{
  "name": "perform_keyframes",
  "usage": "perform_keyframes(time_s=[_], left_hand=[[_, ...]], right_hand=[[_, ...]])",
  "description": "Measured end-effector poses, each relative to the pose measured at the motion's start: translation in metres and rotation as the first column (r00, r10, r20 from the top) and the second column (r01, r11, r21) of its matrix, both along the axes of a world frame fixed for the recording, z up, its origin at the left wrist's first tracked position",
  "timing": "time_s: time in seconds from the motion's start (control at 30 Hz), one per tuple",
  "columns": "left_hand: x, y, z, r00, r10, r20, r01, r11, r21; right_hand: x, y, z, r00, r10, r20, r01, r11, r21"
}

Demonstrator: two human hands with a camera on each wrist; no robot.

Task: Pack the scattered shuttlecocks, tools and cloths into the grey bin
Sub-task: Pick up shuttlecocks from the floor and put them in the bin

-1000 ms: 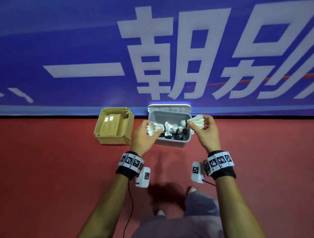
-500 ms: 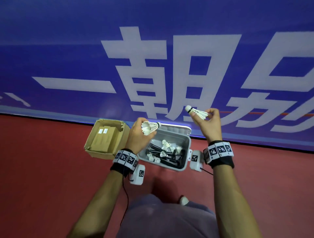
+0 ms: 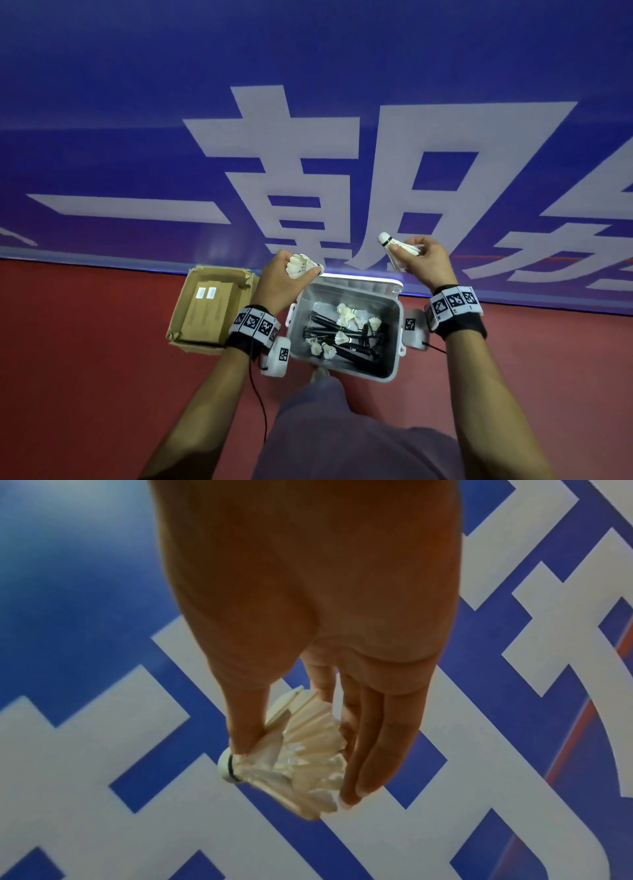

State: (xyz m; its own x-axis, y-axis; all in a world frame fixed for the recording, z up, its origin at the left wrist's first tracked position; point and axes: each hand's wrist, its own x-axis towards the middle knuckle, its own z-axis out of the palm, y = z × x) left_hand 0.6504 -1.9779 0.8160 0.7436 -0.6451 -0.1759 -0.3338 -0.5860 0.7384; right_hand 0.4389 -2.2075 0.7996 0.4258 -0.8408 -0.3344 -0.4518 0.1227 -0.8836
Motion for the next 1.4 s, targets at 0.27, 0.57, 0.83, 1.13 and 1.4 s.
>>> perform_keyframes(time_s=[0.27,0.57,0.83,1.13,1.4], left_hand=[[0.091,-0.08,-0.075,0.959,-0.26,-0.118,0.277,0.946,0.171],[0.091,-0.081,-0.334,0.911,-0.349,-0.218,0.41,0.717,0.563],[0.057,-0.017,-0.565,0.844,-0.438,-0.311,0.519,0.516,0.682],[0.06,-0.005,-0.716,0.802,-0.518,-0.297,0.545,0.429,0.72],[0.073,-0.011,-0.743,0.782,-0.57,-0.252,0.524,0.384,0.76]], right_hand=[[0.024,0.003,-0.081,0.977,-0.114,-0.181,0.123,0.992,0.039],[0.012,0.043,-0.354,0.831,0.246,-0.499,-0.051,0.927,0.372],[-0.005,0.055,-0.561,0.557,0.566,-0.608,-0.276,0.816,0.508],[-0.008,0.048,-0.694,0.466,0.595,-0.655,-0.401,0.802,0.443],[-0.008,0.032,-0.724,0.414,0.613,-0.673,-0.469,0.777,0.419]])
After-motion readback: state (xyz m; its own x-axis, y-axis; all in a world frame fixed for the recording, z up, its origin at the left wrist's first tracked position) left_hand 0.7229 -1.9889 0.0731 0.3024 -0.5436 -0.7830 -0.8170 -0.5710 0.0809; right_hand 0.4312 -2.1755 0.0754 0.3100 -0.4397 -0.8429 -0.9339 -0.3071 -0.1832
